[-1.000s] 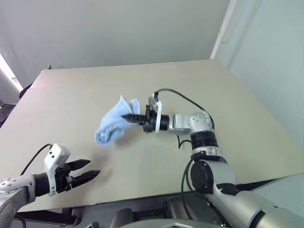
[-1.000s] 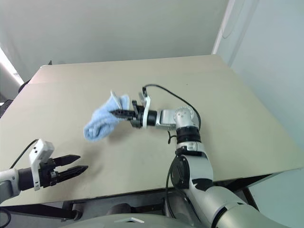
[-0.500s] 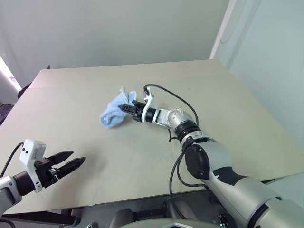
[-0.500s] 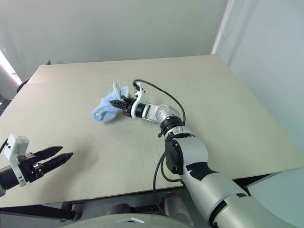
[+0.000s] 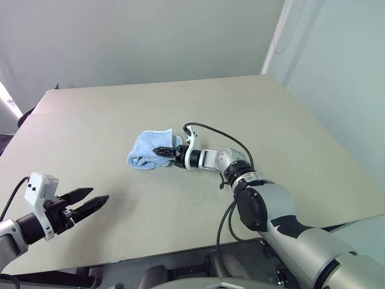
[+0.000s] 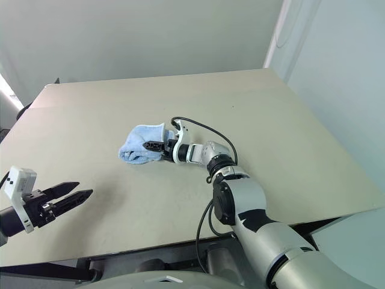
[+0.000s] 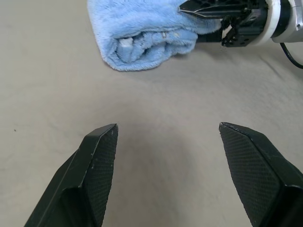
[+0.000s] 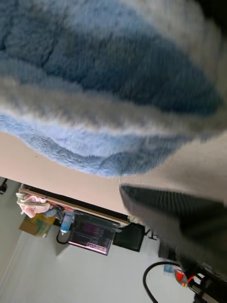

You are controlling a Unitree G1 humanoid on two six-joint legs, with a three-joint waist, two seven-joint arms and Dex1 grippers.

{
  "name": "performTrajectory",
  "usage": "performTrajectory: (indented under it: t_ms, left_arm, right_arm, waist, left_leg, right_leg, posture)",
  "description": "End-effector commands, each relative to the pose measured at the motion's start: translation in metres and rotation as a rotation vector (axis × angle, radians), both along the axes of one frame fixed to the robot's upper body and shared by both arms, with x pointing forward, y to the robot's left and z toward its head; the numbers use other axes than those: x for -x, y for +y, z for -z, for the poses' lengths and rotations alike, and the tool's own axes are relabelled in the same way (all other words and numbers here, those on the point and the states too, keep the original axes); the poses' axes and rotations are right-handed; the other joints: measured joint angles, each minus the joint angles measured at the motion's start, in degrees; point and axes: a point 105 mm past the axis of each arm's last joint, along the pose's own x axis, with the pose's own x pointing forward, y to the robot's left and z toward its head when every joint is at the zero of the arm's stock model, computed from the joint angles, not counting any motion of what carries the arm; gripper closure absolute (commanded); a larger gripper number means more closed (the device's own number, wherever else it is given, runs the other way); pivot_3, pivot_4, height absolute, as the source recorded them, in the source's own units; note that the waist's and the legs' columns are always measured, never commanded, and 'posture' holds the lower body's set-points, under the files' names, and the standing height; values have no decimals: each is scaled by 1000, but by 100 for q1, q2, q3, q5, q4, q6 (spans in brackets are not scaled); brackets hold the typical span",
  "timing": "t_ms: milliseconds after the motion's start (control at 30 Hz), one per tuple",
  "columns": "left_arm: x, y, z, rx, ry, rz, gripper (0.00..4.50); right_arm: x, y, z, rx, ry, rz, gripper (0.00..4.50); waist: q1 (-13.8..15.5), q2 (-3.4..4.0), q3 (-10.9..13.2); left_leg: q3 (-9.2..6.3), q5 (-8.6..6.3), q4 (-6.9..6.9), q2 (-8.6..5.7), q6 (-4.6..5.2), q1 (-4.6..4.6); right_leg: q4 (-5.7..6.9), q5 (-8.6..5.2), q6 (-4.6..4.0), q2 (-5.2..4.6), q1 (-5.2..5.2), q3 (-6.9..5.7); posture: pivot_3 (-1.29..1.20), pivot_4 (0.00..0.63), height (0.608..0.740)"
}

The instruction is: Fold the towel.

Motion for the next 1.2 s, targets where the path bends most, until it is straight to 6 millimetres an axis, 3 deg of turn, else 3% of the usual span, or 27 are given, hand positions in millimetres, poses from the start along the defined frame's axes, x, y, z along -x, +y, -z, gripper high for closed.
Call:
performTrajectory:
  t_ms: [33, 167, 300, 467, 533, 700, 833, 1100, 1200]
  left_arm:
    - [-3, 4, -2, -54, -13, 8, 866]
    - [-8, 7, -2, -49, -26, -5, 866]
    - [-12, 4, 2, -71, -22, 19, 866]
    - [-16, 5, 3, -68, -26, 29, 866]
    - [-19, 5, 2, -67, -32, 33, 866]
    - [-30, 3, 2, -57, -48, 52, 866]
    - [-42, 4, -3, -49, -75, 48, 866]
    - [-54, 5, 2, -41, -92, 54, 866]
    - [-53, 4, 4, -44, -88, 57, 866]
  right_arm:
    - [-3, 1, -13, -19, -47, -27, 35]
    - [-1, 0, -27, -66, -71, -84, 35]
    - [-5, -13, -40, -42, -142, -131, 35]
    - [-9, -46, -32, 137, -167, -168, 35]
    - [-7, -65, -38, 165, -226, -211, 35]
    - [4, -97, -63, 264, -609, -286, 35]
    - [25, -114, -90, 178, -949, -194, 35]
    - [82, -144, -36, 241, -888, -425, 35]
    - [91, -156, -19, 276, -858, -440, 35]
  waist:
    - [-1, 1, 0]
    - [0, 2, 1]
    - [15, 2, 1]
    - [19, -4, -3]
    - [31, -4, -3]
    - [53, -1, -1]
    - [58, -2, -1]
    - [193, -8, 0]
    - [243, -11, 0]
  left_leg:
    - [0, 0, 0, 0, 0, 0]
    - [-1, 0, 0, 0, 0, 1]
    - [-2, 0, 0, -2, 0, -1]
    - [-2, 0, 0, -3, 0, -2]
    - [-2, 0, 0, -3, 0, -2]
    - [-4, 0, -5, -5, 2, -4]
    - [-2, -1, -10, -3, 2, -4]
    - [14, 1, 8, -5, 4, 10]
    - [13, 1, 9, -5, 5, 11]
  right_leg:
    - [0, 0, 0, 0, 0, 0]
    - [1, 0, 0, 2, 0, -1]
    - [-1, 1, 1, -1, 1, -2]
    - [-2, 0, 0, -3, 1, -2]
    - [-2, 0, -1, -3, 0, -3]
    - [-5, -1, 4, 3, 0, -6]
    - [3, -2, 6, 11, -6, -4]
    - [0, -9, 0, 21, 9, -1]
    - [-1, -17, 5, 22, 13, -2]
  posture:
    - [0, 0, 740]
    - [0, 0, 740]
    - [0, 0, 740]
    - [0, 0, 740]
    - [0, 0, 740]
    - [0, 0, 740]
    - [0, 0, 740]
    - [0, 0, 740]
    - [0, 0, 740]
